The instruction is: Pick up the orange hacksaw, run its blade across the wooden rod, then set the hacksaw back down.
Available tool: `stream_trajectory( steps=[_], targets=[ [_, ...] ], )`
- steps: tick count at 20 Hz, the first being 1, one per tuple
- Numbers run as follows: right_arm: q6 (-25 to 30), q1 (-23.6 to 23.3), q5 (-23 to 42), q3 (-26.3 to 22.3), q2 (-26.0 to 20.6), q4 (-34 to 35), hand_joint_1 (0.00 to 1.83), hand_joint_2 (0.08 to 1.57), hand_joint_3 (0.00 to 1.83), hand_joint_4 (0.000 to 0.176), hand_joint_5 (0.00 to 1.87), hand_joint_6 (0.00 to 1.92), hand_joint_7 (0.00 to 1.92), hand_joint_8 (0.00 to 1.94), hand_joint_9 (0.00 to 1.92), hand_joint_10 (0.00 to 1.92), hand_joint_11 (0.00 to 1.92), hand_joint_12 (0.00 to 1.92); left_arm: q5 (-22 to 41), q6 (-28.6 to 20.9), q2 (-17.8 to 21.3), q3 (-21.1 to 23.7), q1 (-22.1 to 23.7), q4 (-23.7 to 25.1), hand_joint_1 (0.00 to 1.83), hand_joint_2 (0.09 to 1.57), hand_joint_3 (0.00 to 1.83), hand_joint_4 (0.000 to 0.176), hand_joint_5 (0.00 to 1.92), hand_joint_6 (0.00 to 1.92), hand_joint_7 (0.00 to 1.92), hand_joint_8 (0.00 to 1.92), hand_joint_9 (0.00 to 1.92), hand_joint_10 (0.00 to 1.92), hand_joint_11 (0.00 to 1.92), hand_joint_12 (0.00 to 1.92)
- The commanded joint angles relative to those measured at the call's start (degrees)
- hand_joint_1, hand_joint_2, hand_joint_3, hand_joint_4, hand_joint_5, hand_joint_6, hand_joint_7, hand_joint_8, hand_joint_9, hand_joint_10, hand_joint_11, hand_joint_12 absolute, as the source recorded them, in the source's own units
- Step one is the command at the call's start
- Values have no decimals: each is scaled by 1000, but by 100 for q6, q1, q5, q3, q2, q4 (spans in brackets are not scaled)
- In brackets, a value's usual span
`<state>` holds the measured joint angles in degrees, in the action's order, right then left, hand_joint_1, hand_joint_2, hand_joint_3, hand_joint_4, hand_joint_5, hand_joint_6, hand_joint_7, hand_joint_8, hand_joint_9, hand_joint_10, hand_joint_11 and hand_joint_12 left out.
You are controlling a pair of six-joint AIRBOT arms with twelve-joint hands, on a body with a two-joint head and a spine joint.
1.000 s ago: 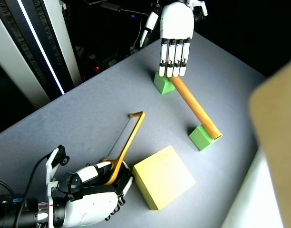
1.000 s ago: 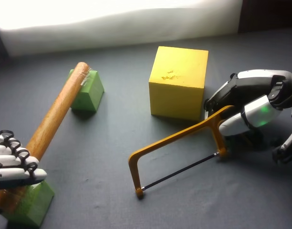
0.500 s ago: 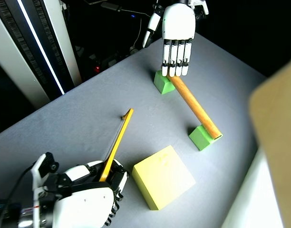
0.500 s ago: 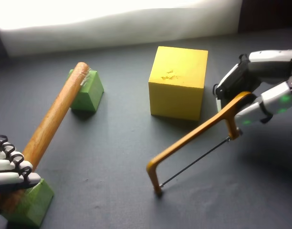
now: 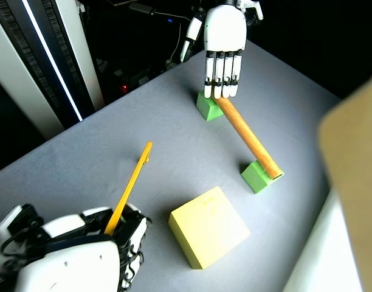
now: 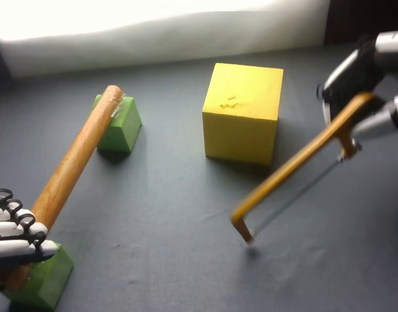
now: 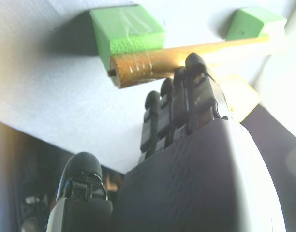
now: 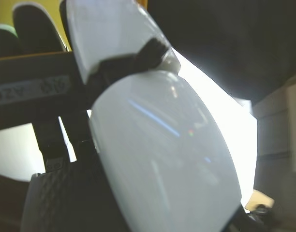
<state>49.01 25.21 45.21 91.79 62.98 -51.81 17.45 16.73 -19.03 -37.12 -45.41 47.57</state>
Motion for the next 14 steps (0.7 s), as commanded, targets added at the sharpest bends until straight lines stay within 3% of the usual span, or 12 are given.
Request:
stream_trajectory(
  steps=[1, 4, 5, 7, 8, 9, 10, 12, 14],
  targets=[
    [-195, -43, 155, -109, -43, 952, 1256, 1100, 1, 0, 910, 977, 1125, 903, 1148, 685, 880, 1187, 202, 6, 31, -2, 20, -67, 0, 1225, 0, 0, 142, 1, 151, 3, 102, 3, 0, 329],
    [-2796, -112, 17, -483, -98, 2520, 1256, 1103, 1, 0, 909, 974, 1115, 923, 1152, 680, 876, 1198, 202, 6, 29, 9, 20, -67, 0, 1216, 0, 0, 110, 2, 118, 2, 76, 2, 0, 264],
    [-3189, -144, -45, -601, -98, 3136, 1365, 1074, 7, 0, 930, 871, 1106, 829, 1102, 1001, 872, 1204, 202, 6, 29, 8, 25, -67, 0, 1216, 0, 0, 122, 5, 125, 4, 83, 5, 0, 267],
    [-4112, -186, 38, -779, -91, 4081, 1377, 1114, 2, 0, 847, 994, 1005, 964, 979, 1193, 850, 1245, 202, 6, 27, 4, 26, -67, 0, 1216, 0, 0, 121, 3, 125, 2, 86, 3, 0, 288],
    [-4567, -212, 124, -869, -87, 4456, 1276, 1110, 0, 0, 899, 978, 1079, 955, 1040, 948, 857, 1257, 202, 6, 27, 2, 26, -67, 0, 1215, 0, 0, 122, 2, 126, 2, 87, 3, 0, 291],
    [-4836, -269, 149, -968, -83, 4748, 1358, 1111, 0, 0, 863, 980, 1026, 943, 999, 1140, 857, 1257, 202, 6, 27, -1, 27, -67, 0, 1210, 0, 0, 128, 5, 131, 4, 94, 6, 0, 293],
    [-4853, -301, 205, -1084, -80, 5065, 1373, 1116, 1, 0, 840, 1004, 1005, 962, 980, 1189, 842, 1258, 203, 6, 27, 0, 27, -67, 0, 1212, 0, 0, 123, 2, 128, 2, 92, 4, 0, 292],
    [-5120, -304, 452, -1231, -73, 5412, 1257, 1106, 0, 0, 904, 982, 1103, 936, 1087, 813, 862, 1246, 203, 6, 27, 1, 30, -67, 0, 1210, 0, 0, 120, 0, 128, 1, 92, 2, 0, 319],
    [-5284, -298, 754, -1439, -72, 5963, 1255, 1098, 1, 0, 926, 949, 1116, 922, 1127, 725, 870, 1237, 204, 6, 29, 3, 30, -67, 0, 1211, 0, 0, 107, 0, 117, 0, 81, 0, 0, 282]
  ],
)
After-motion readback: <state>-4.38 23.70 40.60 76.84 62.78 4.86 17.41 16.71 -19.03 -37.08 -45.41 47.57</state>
